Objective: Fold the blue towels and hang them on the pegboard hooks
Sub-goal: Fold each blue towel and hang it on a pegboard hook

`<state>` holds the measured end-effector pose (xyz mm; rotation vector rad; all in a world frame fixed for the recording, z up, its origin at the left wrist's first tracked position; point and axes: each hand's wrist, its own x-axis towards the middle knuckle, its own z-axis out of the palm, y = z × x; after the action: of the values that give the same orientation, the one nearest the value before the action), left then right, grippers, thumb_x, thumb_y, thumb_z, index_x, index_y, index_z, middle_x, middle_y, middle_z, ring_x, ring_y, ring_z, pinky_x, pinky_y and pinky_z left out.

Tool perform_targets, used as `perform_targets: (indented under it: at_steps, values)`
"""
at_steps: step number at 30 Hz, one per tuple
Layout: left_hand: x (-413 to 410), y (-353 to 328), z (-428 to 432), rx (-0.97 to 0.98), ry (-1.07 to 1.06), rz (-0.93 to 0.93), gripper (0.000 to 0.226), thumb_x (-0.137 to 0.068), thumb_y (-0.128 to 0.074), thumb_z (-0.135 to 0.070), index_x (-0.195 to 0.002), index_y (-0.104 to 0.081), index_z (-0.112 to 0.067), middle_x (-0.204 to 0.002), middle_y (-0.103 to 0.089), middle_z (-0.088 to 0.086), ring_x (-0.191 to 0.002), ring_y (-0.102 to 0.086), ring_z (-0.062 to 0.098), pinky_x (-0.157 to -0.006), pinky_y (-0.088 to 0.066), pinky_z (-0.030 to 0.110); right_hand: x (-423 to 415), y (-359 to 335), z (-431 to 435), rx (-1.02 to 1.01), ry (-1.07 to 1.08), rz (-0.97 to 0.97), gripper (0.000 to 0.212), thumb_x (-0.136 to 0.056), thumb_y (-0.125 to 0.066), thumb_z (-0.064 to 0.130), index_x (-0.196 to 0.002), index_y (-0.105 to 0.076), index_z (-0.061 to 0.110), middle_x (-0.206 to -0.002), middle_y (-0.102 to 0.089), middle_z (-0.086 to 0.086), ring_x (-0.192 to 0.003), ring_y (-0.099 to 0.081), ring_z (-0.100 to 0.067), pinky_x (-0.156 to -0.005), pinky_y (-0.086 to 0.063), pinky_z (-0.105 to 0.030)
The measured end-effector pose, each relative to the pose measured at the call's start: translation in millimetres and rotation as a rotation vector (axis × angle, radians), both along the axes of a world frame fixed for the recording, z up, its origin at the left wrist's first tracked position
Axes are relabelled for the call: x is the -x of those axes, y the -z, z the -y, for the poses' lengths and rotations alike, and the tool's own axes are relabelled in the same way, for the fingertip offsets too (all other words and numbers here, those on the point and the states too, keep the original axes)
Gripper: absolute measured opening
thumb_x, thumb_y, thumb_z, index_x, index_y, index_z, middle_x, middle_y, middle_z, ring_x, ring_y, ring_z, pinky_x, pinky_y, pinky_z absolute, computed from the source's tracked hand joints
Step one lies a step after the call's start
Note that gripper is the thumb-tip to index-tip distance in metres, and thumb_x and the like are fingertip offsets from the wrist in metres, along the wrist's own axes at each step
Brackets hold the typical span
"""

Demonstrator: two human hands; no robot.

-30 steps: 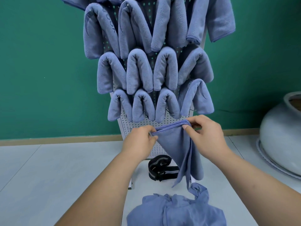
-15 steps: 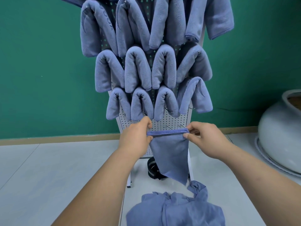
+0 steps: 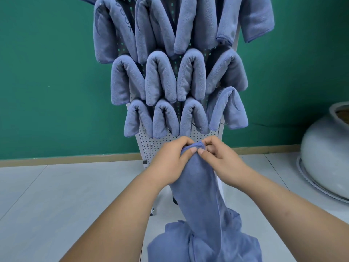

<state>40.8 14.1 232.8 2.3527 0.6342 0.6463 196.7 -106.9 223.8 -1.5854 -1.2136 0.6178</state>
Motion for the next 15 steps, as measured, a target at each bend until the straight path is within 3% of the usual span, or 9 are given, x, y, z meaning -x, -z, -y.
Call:
perform_targets:
  at_steps: [3,5,8,12,15]
  values:
    - [0,-7,4,-0.157,0.027,0.035,0.009,-0.106,-0.056,-0.035,-0.11,-0.064,-0.031,-0.098,-0.07,-0.013,-0.094,-0.062,0.013,-0.087,-0.051,0.041,3,-4,4,0.053,-0.165,-0.134,0.026,-0.103,-0.068,0.03,-0.127,-0.061,0.024,-0.116,-0.077,0.007,-0.112,-0.07,-0.006,-0.091,-0.053,-0.021]
    - [0,-13,7,-0.313,0.055,0.055,0.013,-0.107,-0.054,-0.033,-0.112,-0.065,-0.028,-0.102,-0.069,-0.012,-0.098,-0.061,0.015,-0.09,-0.048,0.044,-1,0,6,0.152,-0.266,-0.034,0.034,-0.097,-0.076,0.032,-0.129,-0.064,0.028,-0.12,-0.075,0.011,-0.115,-0.069,-0.003,-0.097,-0.054,-0.022]
    - [2,-22,10,-0.442,0.047,0.107,0.018,-0.108,-0.051,-0.033,-0.116,-0.066,-0.026,-0.11,-0.069,-0.013,-0.105,-0.061,0.016,-0.092,-0.045,0.047,-11,11,9,0.324,-0.259,0.175,0.032,-0.09,-0.082,0.035,-0.119,-0.068,0.03,-0.11,-0.078,0.013,-0.103,-0.072,-0.005,-0.092,-0.058,-0.03]
    - [11,-29,4,-0.311,-0.036,0.28,0.015,-0.109,-0.055,-0.027,-0.115,-0.069,-0.026,-0.109,-0.069,-0.021,-0.103,-0.061,0.003,-0.095,-0.047,0.036,-38,31,11,0.533,-0.244,0.514,0.023,-0.087,-0.077,0.044,-0.095,-0.068,0.025,-0.09,-0.075,0.004,-0.085,-0.07,-0.023,-0.081,-0.058,-0.041]
    - [22,-27,-11,-0.128,-0.179,0.379,0.013,-0.108,-0.057,-0.027,-0.114,-0.068,-0.031,-0.103,-0.07,-0.027,-0.101,-0.063,-0.006,-0.089,-0.046,0.016,-61,42,18,0.609,-0.22,0.529,0.025,-0.086,-0.078,0.043,-0.093,-0.072,0.02,-0.09,-0.076,0.004,-0.086,-0.071,-0.02,-0.082,-0.059,-0.04]
